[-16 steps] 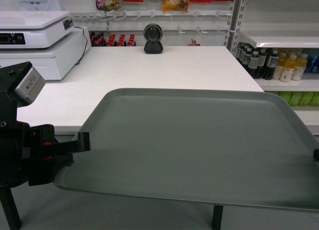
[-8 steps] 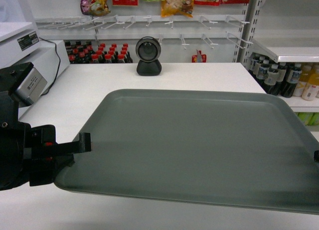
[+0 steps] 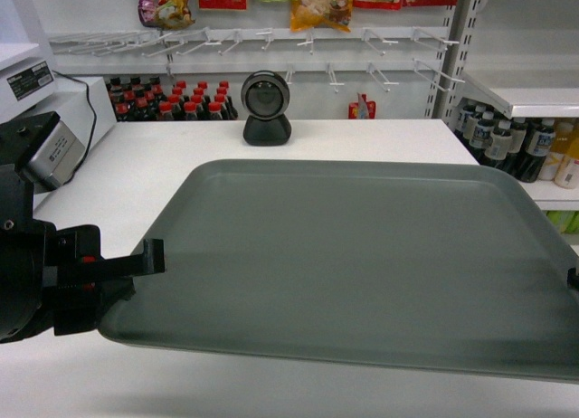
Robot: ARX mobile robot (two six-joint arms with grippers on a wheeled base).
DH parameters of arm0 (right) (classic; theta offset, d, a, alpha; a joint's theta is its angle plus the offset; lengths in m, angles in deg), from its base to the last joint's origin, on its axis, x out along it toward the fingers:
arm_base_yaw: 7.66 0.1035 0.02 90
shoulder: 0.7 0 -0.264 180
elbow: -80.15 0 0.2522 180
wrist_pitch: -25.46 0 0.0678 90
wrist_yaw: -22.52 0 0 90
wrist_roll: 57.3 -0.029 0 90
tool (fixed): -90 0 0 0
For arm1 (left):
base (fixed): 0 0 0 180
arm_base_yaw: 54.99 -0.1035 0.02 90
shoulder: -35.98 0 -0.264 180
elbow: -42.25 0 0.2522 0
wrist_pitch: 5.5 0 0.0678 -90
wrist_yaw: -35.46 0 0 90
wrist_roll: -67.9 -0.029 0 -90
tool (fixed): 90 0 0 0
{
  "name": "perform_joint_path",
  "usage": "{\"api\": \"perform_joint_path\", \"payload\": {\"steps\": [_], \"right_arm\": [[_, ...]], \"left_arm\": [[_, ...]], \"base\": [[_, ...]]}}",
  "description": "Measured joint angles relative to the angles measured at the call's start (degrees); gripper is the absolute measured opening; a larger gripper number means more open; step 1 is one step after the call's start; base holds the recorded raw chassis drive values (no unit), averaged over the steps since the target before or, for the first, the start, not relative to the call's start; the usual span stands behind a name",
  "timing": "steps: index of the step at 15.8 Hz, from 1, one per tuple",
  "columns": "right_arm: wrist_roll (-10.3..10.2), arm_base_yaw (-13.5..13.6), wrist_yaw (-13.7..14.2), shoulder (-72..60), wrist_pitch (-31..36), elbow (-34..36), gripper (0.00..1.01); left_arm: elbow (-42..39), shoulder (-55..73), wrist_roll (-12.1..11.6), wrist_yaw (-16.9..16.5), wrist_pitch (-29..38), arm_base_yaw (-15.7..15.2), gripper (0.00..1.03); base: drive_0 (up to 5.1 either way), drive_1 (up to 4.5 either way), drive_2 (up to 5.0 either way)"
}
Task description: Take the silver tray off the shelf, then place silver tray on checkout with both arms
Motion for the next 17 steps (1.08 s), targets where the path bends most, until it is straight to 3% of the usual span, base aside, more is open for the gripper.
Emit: {"api": "perform_joint_path", "payload": {"steps": [8, 9, 10, 11, 12, 13, 15, 17], "right_arm": [[0.0, 0.0, 0.0, 0.1, 0.0, 0.0, 0.03], [0.0, 0.1, -1.3, 0.1, 0.1, 0.0, 0.03], [0.7, 0.9, -3.7, -1.3, 2.2, -0.3, 0.03], [0.5, 5.7, -2.9, -12.8, 7.6, -12.0, 0.03], [1.7, 8.3, 1.0, -28.0, 10.5, -22.6, 0.03], [4.1, 8.7, 2.2, -35.9, 11.7, -26.6, 0.03], [8.3, 9.2, 6.5, -42.4, 12.0, -28.9, 0.03], [10.4, 9.5, 8.5, -43.9, 11.6, -29.0, 0.05]], "left_arm": [[0.0, -0.1, 0.1, 0.0, -0.2, 0.0, 0.02], [4.1, 0.9, 0.8, 8.2, -10.2, 2.0, 0.02], [7.7, 2.2, 0.1, 14.6, -14.9, 2.7, 0.03], [16.5, 9.4, -5.7, 23.8, -9.8, 0.0, 0.04], [22.9, 20.4, -10.6, 25.1, -4.9, -2.3, 0.04], [25.0, 27.1, -10.9, 25.1, -3.7, -1.9, 0.04], [25.1, 31.8, -7.0, 23.3, -5.0, -1.0, 0.04], [25.2, 34.9, -1.6, 19.7, -5.7, -1.0, 0.07]], "base": [[0.0, 0.00, 0.0], [0.0, 0.00, 0.0], [0.0, 0.00, 0.0], [0.0, 0.00, 0.0], [0.0, 0.00, 0.0], [0.0, 0.00, 0.0], [0.0, 0.00, 0.0], [0.0, 0.00, 0.0]]}}
